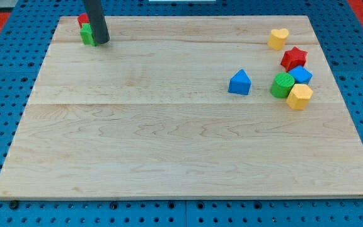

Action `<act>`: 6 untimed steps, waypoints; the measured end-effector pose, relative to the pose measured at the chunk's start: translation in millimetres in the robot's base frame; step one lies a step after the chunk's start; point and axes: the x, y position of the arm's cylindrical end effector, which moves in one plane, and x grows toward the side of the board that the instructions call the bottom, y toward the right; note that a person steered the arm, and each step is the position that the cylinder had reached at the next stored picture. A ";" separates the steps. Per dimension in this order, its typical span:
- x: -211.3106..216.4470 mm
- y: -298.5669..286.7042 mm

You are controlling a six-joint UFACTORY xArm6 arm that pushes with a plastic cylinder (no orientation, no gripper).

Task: Move the blue triangle down a bit

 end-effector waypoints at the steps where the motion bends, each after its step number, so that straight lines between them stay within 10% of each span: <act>1: 11.3 59.2; 3: 86.6 261.9; 6: 181.5 330.3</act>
